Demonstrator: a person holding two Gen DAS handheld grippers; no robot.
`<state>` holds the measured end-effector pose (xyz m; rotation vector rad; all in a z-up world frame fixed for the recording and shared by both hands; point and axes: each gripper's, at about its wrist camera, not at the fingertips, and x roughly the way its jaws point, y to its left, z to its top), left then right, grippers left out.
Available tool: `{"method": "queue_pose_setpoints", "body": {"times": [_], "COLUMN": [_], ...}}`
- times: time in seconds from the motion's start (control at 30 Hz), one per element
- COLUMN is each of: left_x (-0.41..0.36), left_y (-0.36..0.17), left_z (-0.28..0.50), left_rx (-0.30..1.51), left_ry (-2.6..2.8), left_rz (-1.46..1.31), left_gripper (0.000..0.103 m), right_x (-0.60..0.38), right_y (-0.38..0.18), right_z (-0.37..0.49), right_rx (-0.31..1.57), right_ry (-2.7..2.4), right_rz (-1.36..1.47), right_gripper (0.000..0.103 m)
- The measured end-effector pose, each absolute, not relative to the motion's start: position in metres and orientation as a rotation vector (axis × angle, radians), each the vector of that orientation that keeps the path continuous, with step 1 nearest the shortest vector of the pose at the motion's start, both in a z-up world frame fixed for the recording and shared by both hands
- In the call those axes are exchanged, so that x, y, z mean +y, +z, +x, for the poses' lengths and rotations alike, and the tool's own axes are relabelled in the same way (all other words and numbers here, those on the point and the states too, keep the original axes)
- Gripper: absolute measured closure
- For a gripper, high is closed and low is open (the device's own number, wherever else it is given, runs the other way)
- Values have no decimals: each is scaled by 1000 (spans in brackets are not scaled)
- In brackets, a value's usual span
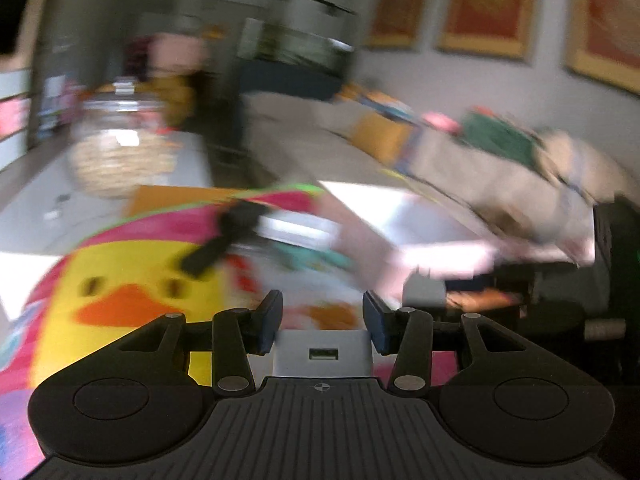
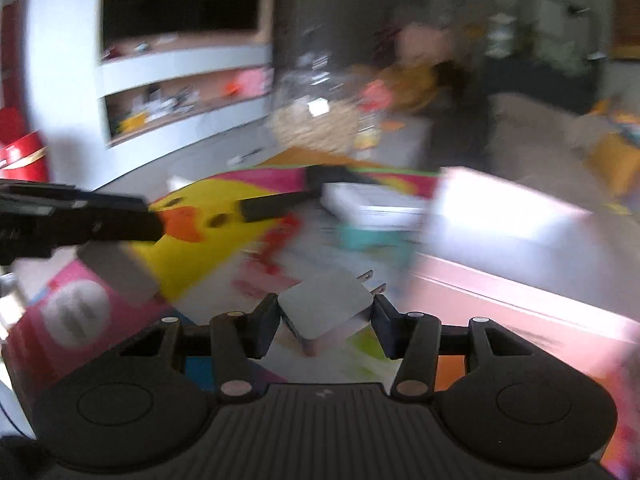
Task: Organize rigid objects
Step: 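Grasp the white square plug adapter with the right tool while the left tool lifts its charger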
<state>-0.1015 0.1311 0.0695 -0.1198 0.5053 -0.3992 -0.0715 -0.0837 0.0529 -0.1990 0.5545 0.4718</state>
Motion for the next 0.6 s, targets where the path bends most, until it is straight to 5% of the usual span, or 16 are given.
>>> {"method": "queue_pose_setpoints", "body": {"times": [0.33, 0.4, 0.6], "left_x": [13, 1, 6], "left_y": [136, 160, 178], "left_z": [-54, -35, 24], "left_rx": [381, 277, 214], "left_ry": [-626, -568, -463], "left_rz": [106, 76, -152], "left_gripper": [54, 66, 65], "right_x": [-206, -217, -230], "right_y": [66, 70, 67], "right_z": [-121, -123, -122], "right_rx": [464, 434, 399], "right_ry": [169, 154, 135], "right_rz": [-67, -48, -33], "right_gripper": [53, 53, 53]}}
